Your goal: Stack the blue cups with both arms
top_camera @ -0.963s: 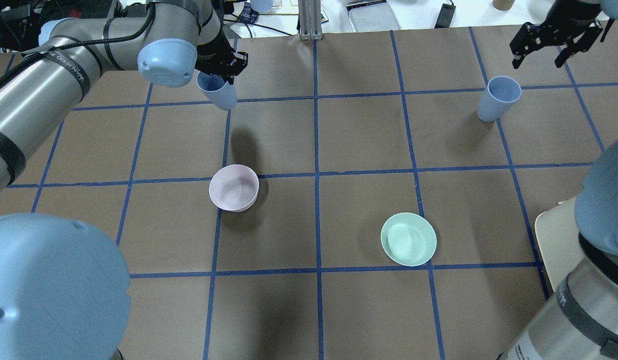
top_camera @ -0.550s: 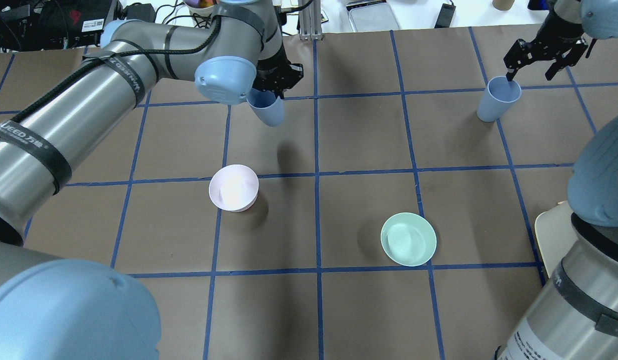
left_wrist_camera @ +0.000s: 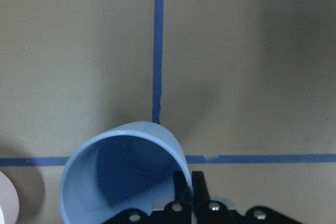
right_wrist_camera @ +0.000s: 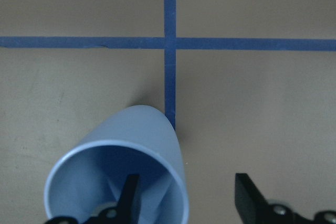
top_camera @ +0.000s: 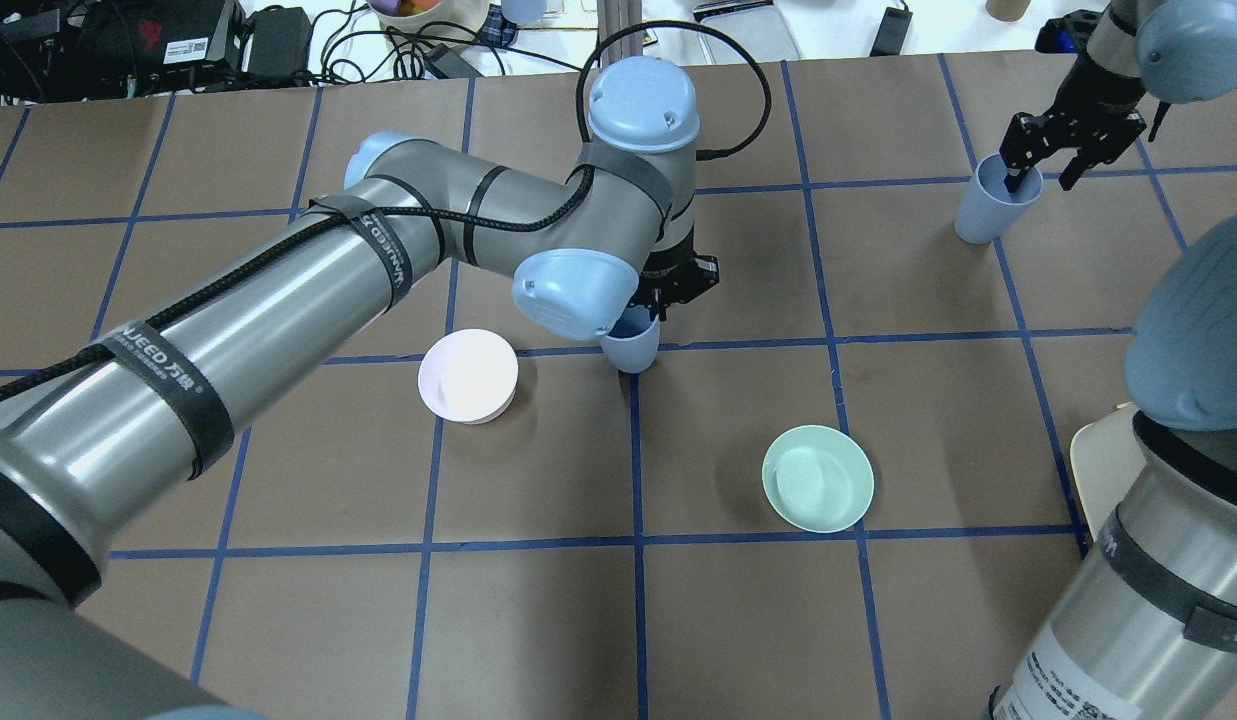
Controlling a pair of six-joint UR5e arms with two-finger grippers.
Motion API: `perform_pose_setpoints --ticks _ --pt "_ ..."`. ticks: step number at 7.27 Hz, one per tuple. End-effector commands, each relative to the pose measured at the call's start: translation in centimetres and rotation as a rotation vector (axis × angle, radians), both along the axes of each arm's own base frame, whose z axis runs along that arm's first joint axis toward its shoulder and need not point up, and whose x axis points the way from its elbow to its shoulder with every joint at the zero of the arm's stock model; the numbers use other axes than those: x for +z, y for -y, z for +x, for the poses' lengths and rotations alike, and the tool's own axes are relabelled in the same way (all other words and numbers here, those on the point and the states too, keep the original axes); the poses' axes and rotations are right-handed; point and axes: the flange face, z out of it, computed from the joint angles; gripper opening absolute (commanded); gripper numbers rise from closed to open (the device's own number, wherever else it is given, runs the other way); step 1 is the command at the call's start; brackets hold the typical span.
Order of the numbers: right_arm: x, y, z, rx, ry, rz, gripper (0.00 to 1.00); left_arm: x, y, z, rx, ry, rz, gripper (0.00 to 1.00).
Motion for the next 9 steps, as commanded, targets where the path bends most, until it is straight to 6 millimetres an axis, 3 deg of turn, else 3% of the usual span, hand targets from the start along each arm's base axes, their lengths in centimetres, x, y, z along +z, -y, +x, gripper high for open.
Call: perform_pose_setpoints --ticks 1,3,4,5,6,7,9 --pt "-0.5 0.1 0.0 0.009 0.005 0.005 0.01 -0.5 -2.9 0.6 -0.001 0.03 0.063 0.0" --pt "1.6 0.6 0.0 0.01 -0.004 -0.028 0.0 -0.3 -3.0 0.6 0.006 0.008 0.084 0.0" --pt "4.3 0.3 0.4 0.011 0.001 -0.052 0.0 -0.3 -2.8 0.8 0.007 0.014 0.073 0.68" --pt "6.7 -0.5 1.4 0.015 0.007 -0.055 0.0 -0.6 -2.7 0.8 0.009 0.012 0.077 1.0" --pt "8.0 -0.6 2.0 0.023 0.0 -0.075 0.0 0.3 -2.2 1.2 0.016 0.005 0.062 1.0" --pt "9.4 -0.8 4.3 0.036 0.006 -0.089 0.0 2.5 -1.0 1.8 0.028 -0.009 0.021 1.0" --pt "13.2 -2.7 11.2 0.009 0.041 -0.067 0.0 9.1 3.6 8.3 0.059 -0.022 0.02 1.0"
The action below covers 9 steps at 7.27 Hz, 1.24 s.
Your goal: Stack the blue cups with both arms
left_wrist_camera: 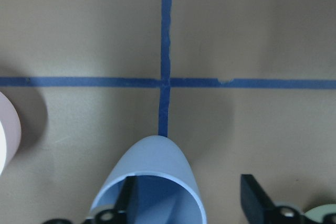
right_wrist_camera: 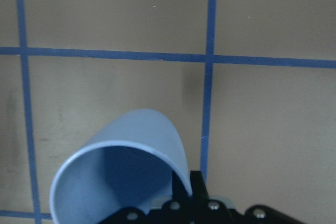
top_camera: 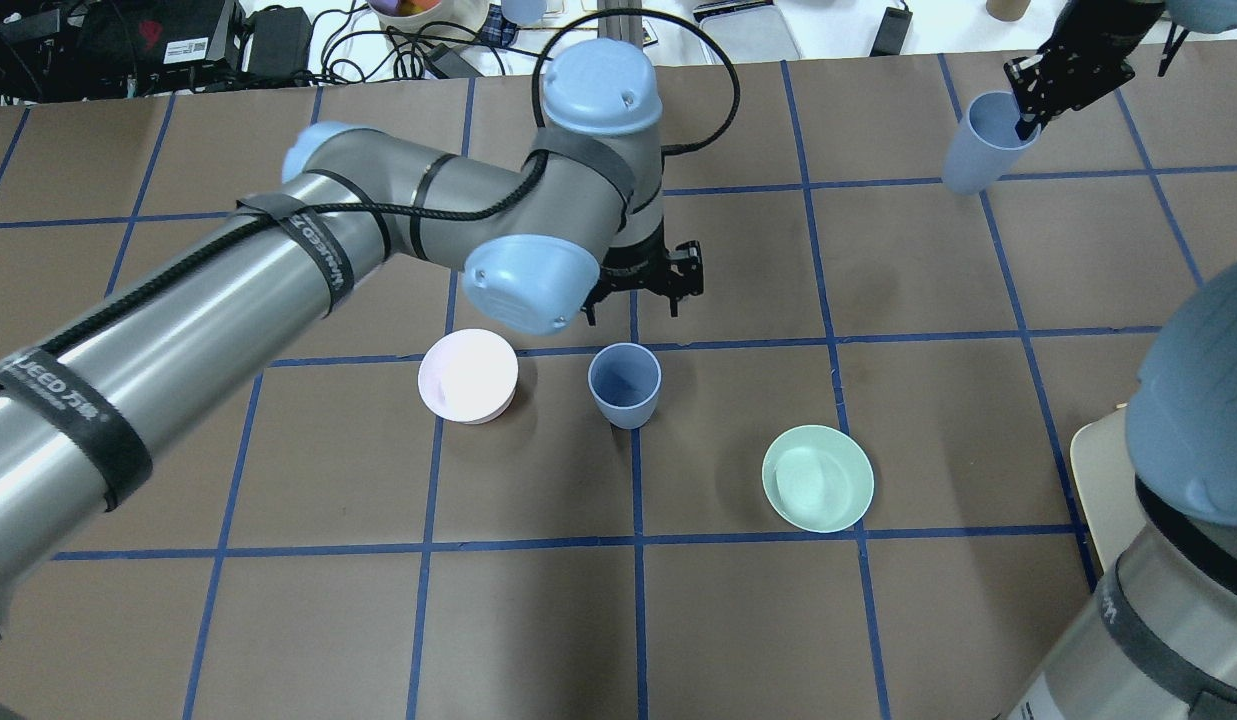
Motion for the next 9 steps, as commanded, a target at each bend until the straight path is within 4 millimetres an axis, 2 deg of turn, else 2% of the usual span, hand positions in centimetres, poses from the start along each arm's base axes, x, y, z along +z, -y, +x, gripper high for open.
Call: perform_pose_setpoints --ticks 1,2,3,4,5,6,7,8,9 --pt "4.9 -3.4 8.2 -0.016 0.036 0.044 0.0 7.9 3.2 7.8 -0.095 0.006 0.041 1.0" --pt "6.6 -5.2 13.2 -0.002 0.032 0.049 0.0 11.8 3.0 11.4 -0.079 0.003 0.046 1.0" --pt "7.8 -7.5 17.3 -0.038 0.026 0.051 0.0 15.8 2.1 15.1 -0.027 -0.001 -0.006 1.0" --pt "8.7 -10.7 21.2 -0.05 0.024 0.057 0.0 18.9 0.0 16.6 -0.09 0.003 -0.051 1.0" --pt "8.6 -14.5 25.4 -0.061 0.021 0.064 0.0 20.2 -2.9 17.2 -0.107 0.006 -0.066 1.0" --pt "7.3 -17.5 28.8 -0.085 0.011 0.062 0.0 19.1 -3.5 18.4 -0.085 0.007 -0.072 1.0" --pt "6.7 -19.7 31.2 -0.131 0.015 0.026 0.0 18.4 -2.8 19.1 -0.079 0.011 -0.152 1.0" --pt "5.1 -22.2 34.6 -0.143 -0.001 0.03 0.0 17.7 -2.5 19.4 -0.074 0.011 -0.171 1.0" --pt "3.8 -23.4 36.9 -0.125 0.012 -0.008 0.0 17.9 -2.9 19.6 -0.071 0.014 -0.173 1.0"
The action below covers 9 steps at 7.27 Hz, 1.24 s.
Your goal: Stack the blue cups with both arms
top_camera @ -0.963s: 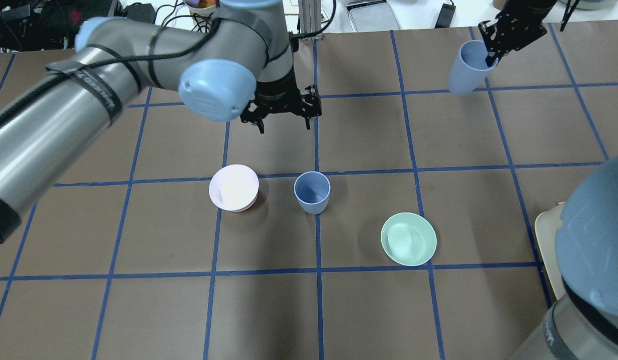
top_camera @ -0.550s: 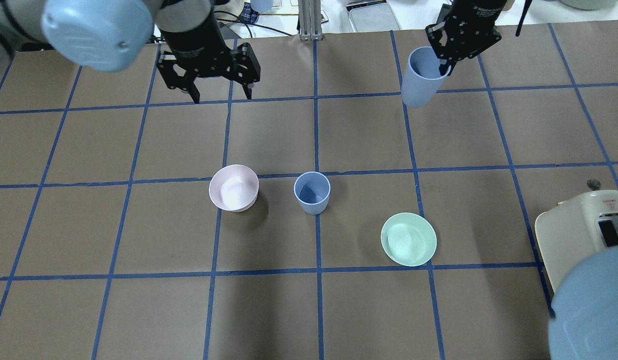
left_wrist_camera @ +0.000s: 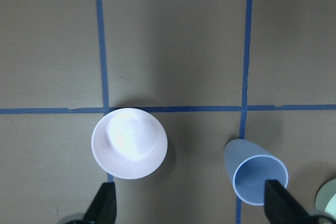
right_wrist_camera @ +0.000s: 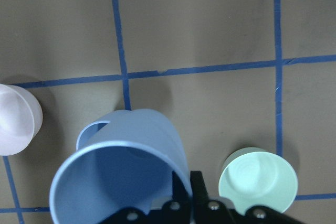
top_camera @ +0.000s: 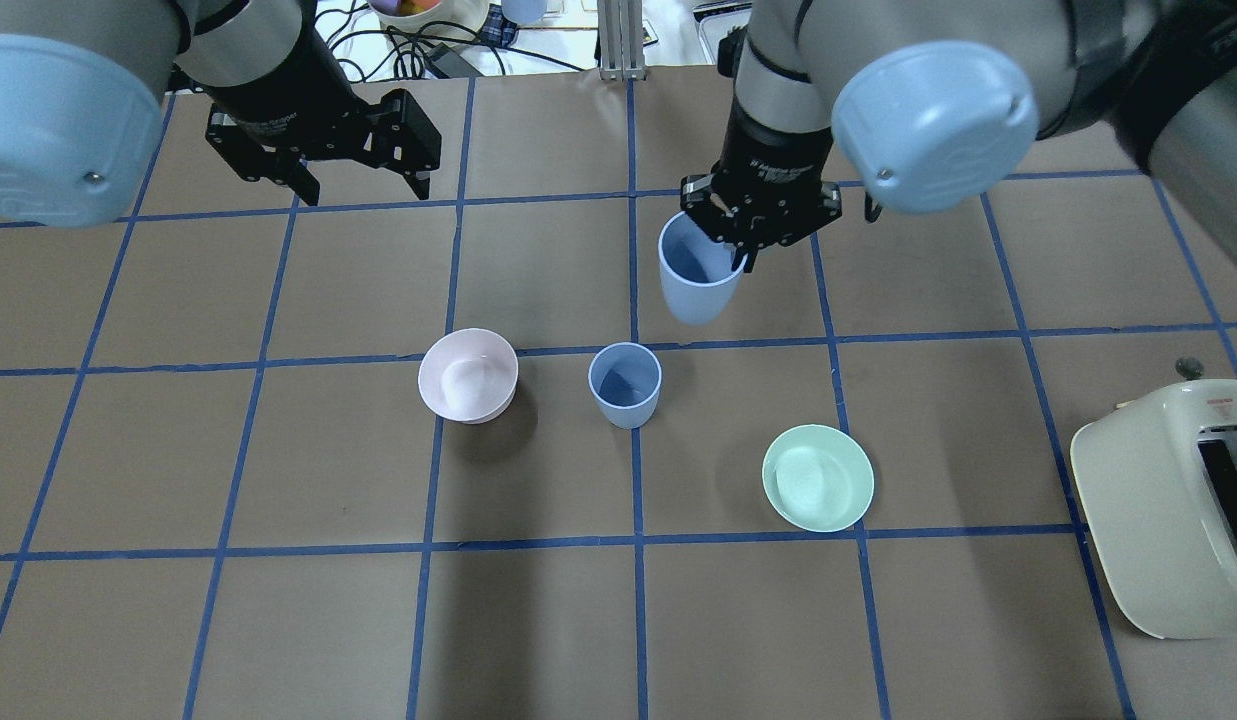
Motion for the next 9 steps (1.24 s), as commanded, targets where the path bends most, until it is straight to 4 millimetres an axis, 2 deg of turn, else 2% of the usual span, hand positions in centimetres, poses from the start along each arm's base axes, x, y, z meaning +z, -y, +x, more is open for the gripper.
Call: perform_pose_setpoints --ticks 1,3,9 --pt "-2.8 -2.6 3.8 -0.061 0.015 -0.045 0.0 0.2 -0.5 0.6 0.01 0.002 -0.018 1.0" --pt "-3.7 -2.8 4.0 -0.053 0.011 -0.04 0.0 0.9 -1.0 1.1 0.018 0.002 -0.029 1.0" --pt "-5.3 -2.6 4.8 -0.052 0.019 -0.026 0.0 1.0 -1.4 1.2 0.02 0.004 -0.023 1.0"
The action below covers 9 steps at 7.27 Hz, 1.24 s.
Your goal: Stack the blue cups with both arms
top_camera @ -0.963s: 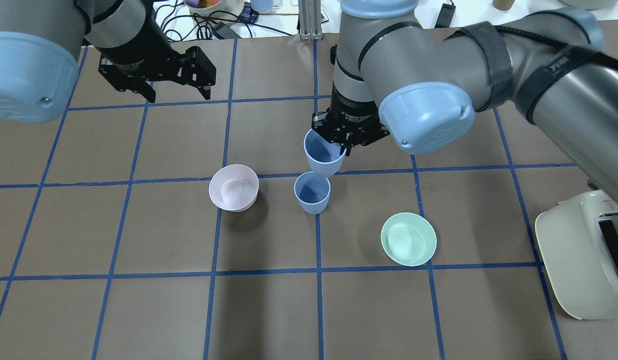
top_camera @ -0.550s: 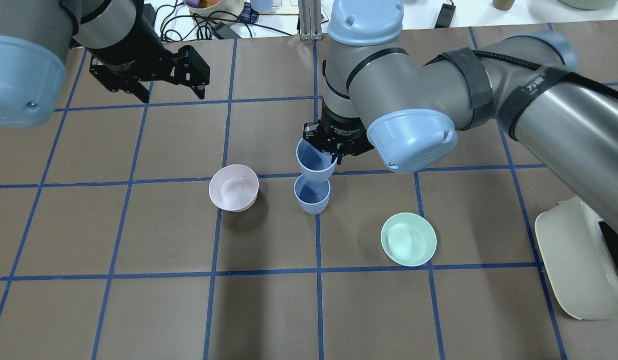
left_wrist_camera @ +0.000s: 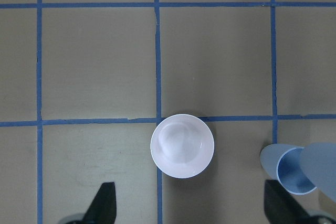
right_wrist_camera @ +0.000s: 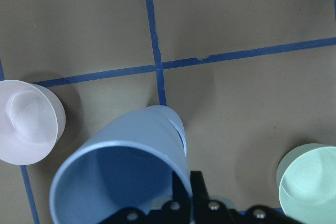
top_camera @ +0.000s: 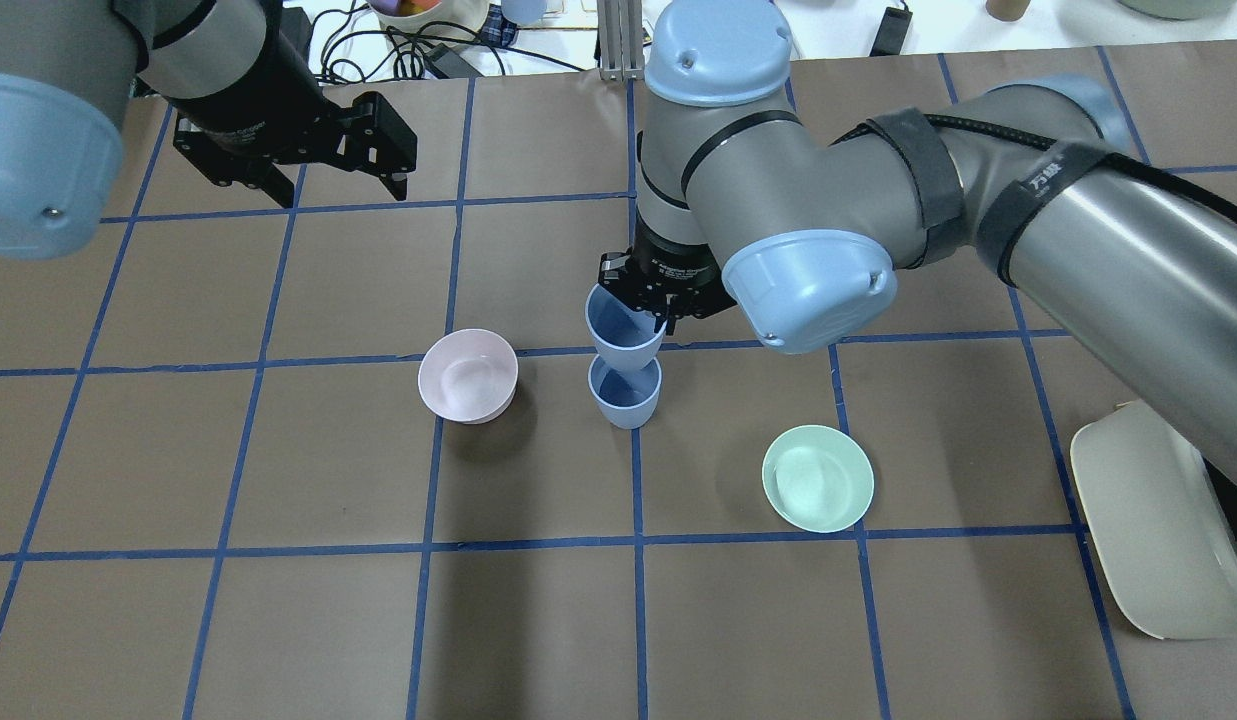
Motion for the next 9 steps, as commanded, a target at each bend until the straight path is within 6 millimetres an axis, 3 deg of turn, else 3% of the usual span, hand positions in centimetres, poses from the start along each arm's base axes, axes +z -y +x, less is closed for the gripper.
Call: perform_pose_setpoints --ticks 1,3,4,5,6,7,9 --pt "-0.5 0.0 0.1 0.004 0.001 0.011 0.0 0.0 0.0 0.1 0.001 0.001 0.004 1.0" --pt "-0.6 0.0 0.1 0.004 0.0 0.014 0.0 0.0 0.0 0.1 0.003 0.001 0.003 1.0" --pt "-1.7 0.0 0.1 0.004 -0.005 0.032 0.0 0.0 -0.1 0.1 0.003 0.001 0.005 1.0" --pt "-2.2 -0.2 0.0 0.001 -0.009 0.042 0.14 0.1 -0.1 0.3 0.006 0.001 0.003 1.0" --pt "-2.7 -0.2 -0.1 -0.001 -0.011 0.048 0.38 0.2 -0.2 0.3 0.006 0.001 0.001 1.0" --pt "-1.9 0.6 -0.5 -0.008 -0.002 0.025 0.5 0.2 -0.2 0.3 0.006 0.001 0.001 1.0" --pt "0.8 3.0 -2.2 -0.034 0.011 -0.027 0.58 0.2 -0.2 0.3 0.006 0.001 0.0 1.0"
